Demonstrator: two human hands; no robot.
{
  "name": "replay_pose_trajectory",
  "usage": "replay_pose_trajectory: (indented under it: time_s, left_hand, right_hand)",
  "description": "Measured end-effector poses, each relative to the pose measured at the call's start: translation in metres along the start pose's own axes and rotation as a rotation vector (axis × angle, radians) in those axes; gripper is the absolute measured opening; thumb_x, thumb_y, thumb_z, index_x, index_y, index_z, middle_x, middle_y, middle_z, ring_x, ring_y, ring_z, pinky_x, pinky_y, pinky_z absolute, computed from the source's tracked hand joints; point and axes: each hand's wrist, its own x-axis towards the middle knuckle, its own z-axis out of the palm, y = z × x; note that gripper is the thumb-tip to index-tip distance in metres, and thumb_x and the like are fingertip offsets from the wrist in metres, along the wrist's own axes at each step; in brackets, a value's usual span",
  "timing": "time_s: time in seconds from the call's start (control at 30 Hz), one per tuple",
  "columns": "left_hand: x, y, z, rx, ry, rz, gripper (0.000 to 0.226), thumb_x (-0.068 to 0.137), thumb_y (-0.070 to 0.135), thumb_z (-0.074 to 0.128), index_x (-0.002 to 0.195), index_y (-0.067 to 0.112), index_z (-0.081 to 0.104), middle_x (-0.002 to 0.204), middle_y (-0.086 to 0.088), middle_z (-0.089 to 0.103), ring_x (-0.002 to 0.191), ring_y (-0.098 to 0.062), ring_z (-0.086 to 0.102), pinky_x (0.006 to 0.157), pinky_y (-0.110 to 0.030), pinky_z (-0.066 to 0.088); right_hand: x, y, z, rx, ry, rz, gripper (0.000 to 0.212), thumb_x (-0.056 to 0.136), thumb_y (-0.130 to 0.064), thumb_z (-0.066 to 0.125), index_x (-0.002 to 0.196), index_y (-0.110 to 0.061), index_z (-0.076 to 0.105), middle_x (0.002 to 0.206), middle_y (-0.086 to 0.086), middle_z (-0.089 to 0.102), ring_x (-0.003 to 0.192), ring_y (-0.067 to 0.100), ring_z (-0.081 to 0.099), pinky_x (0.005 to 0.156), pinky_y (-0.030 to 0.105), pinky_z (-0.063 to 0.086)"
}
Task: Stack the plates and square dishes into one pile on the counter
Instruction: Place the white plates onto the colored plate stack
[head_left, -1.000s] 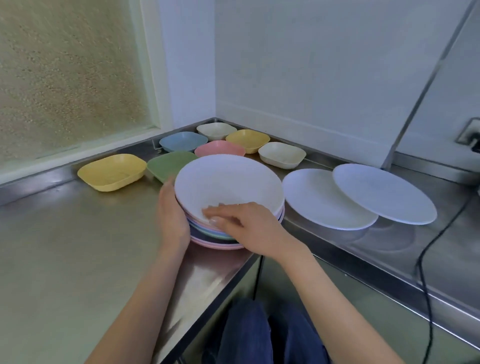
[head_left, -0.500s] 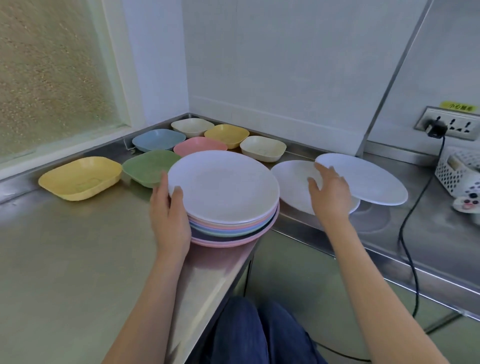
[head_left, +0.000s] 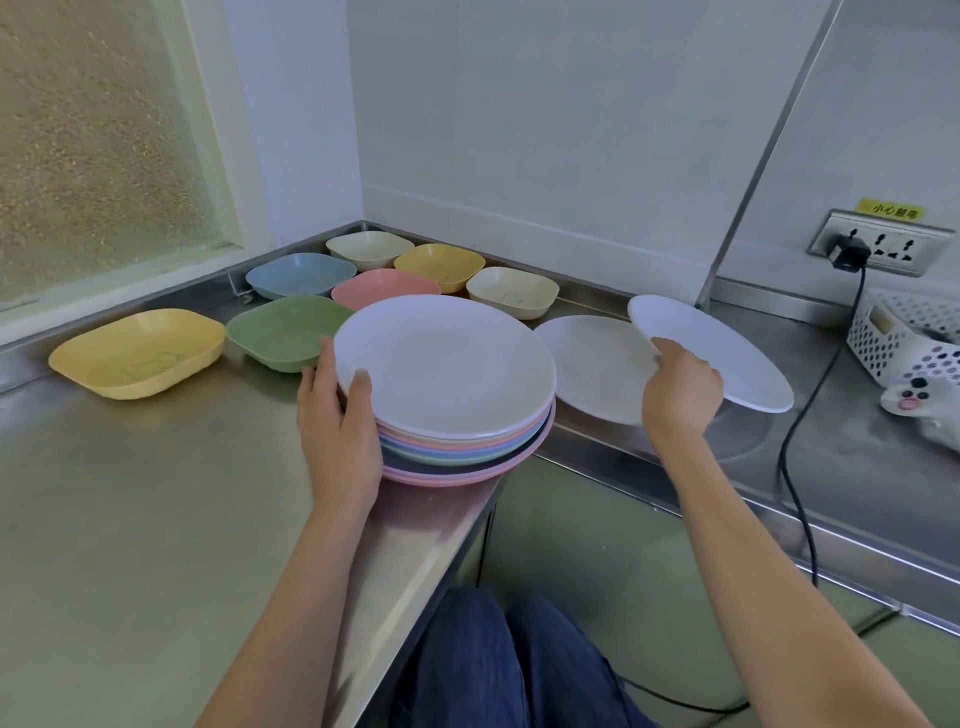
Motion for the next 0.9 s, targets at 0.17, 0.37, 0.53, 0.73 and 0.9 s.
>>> replay_pose_trajectory:
  time_s: [0.17,0.37,0.53,0.73,0.9]
  left_hand:
    - [-0.001,0.000,0.001,0.008,-0.001,-0.003,0.050,0.096,0.030,0.042,0.145,0.025,0.032,0.150,0.006,0.033,0.135,-0.008,0.031,0.107,-0.025,0.023]
    - [-0.001,0.001,0.000,0.002,0.001,-0.002,0.050,0.095,0.032,0.042,0.144,0.027,0.033,0.148,0.009,0.035,0.131,-0.003,0.032,0.103,-0.023,0.023]
    - [-0.002,0.001,0.000,-0.060,0.009,-0.017,0.049,0.095,0.038,0.036,0.143,0.029,0.036,0.144,0.015,0.037,0.133,-0.002,0.032,0.107,-0.023,0.023]
    - [-0.002,0.006,0.000,-0.231,0.025,-0.096,0.063,0.084,0.061,0.033,0.129,0.023,0.053,0.133,0.003,0.056,0.126,-0.013,0.047,0.110,-0.046,0.033]
    - [-0.002,0.006,-0.001,-0.186,-0.004,-0.040,0.057,0.089,0.053,0.033,0.139,0.026,0.043,0.143,0.009,0.045,0.132,-0.008,0.039,0.114,-0.042,0.028]
  right_hand:
    - [-0.013,-0.007,-0.007,0.121,0.103,-0.072,0.047,0.077,0.015,0.045,0.113,-0.006,0.068,0.097,0.021,0.072,0.083,0.043,0.063,0.073,0.043,0.048]
    - [-0.046,-0.061,-0.036,0.389,0.253,-0.342,0.046,0.068,0.018,0.051,0.100,-0.005,0.074,0.084,0.015,0.074,0.075,0.036,0.067,0.074,0.039,0.050]
    - [-0.089,-0.104,-0.053,0.514,0.290,-0.644,0.049,0.062,0.016,0.058,0.096,-0.014,0.075,0.093,0.001,0.075,0.084,0.020,0.069,0.076,0.028,0.043]
    - [-0.137,-0.119,-0.049,0.539,0.063,-0.755,0.046,0.065,0.008,0.050,0.095,-0.017,0.075,0.090,-0.001,0.076,0.081,0.021,0.070,0.075,0.029,0.050]
    - [-0.133,-0.118,-0.060,0.536,-0.161,-0.732,0.039,0.071,0.003,0.055,0.100,-0.015,0.075,0.097,0.002,0.075,0.090,0.025,0.070,0.082,0.033,0.050]
